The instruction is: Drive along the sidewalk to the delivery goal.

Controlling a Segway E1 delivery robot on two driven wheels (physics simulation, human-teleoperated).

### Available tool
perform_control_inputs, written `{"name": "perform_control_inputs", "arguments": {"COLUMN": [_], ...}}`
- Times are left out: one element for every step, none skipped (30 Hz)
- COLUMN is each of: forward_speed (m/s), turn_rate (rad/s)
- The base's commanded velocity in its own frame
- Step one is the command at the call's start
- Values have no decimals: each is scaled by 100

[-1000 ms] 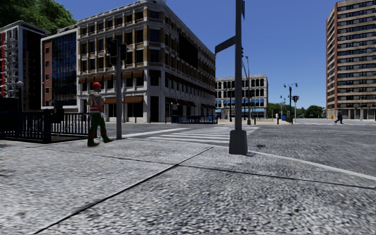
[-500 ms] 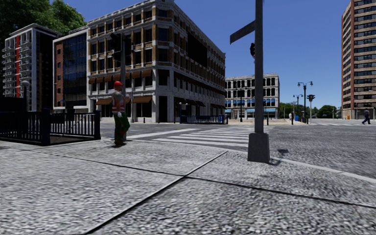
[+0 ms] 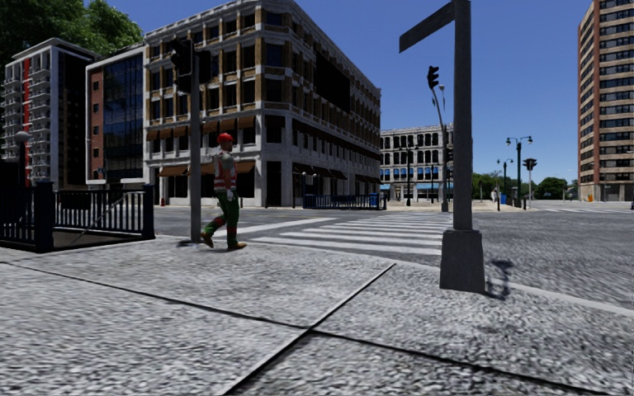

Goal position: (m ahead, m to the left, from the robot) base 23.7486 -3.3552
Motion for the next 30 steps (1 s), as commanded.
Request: {"name": "perform_control_inputs", "arguments": {"forward_speed": [126, 126, 126, 126, 126, 126, 126, 126, 126, 126, 126, 126, 126, 126, 126, 126, 126, 126, 126, 126, 126, 126, 126, 126, 126, 126, 126, 126, 126, 126], "turn_rate": [0, 0, 0, 0, 0, 0, 0, 0, 0, 0, 0, 0, 0, 0, 0, 0, 0, 0, 0, 0, 0, 0, 0, 0, 0, 0, 0, 0, 0, 0]}}
